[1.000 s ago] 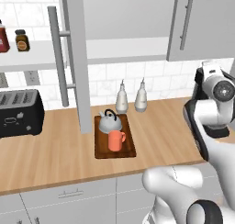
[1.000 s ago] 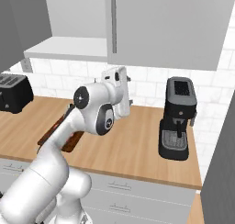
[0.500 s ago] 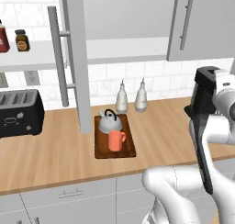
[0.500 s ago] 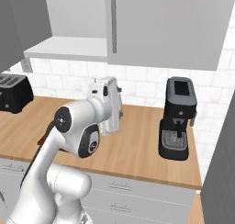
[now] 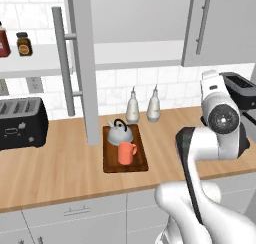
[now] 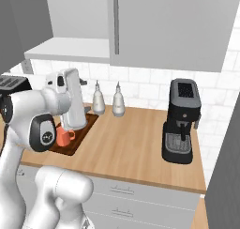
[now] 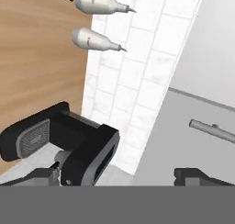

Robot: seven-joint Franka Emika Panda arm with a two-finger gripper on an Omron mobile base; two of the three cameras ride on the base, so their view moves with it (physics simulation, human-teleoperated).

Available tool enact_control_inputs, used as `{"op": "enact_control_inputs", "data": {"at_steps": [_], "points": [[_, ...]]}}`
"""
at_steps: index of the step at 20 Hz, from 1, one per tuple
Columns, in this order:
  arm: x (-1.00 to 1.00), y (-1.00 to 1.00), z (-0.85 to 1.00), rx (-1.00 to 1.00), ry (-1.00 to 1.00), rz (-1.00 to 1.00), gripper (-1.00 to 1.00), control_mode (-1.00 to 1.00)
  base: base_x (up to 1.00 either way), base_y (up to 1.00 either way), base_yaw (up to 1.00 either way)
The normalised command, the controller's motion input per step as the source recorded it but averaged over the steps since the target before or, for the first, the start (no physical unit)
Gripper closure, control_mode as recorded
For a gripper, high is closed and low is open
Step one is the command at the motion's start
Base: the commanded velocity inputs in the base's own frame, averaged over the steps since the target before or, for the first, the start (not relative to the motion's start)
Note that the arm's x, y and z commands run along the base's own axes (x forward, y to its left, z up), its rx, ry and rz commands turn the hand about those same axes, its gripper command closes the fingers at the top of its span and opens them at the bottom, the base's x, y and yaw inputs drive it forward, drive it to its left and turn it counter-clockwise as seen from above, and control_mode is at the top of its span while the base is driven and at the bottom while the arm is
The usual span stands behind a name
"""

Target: Pick the kettle from the counter and place it on the tray. Then pick the mug from the cabinet and place it on the tray. Then close the cabinet doors.

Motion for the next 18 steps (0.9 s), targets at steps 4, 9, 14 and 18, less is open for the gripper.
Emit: {"op": "enact_control_inputs", "data": {"at_steps": [4,9,14,18], "points": [[-0.19,0.99,0.06,-0.28,-0.12,-0.03,-1.00,-1.00,0.00,0.00,0.00],[0.00,0.83,-0.32,-0.19,-0.19,-0.01,-1.00,-1.00,0.00,0.00,0.00],[0.18,0.25,-0.66,-0.03,-0.40,0.00,-1.00,-1.00,0.00,0.00,0.00],[0.38,0.10,-0.40,0.00,-0.48,0.03,-1.00,-1.00,0.00,0.00,0.00]]}}
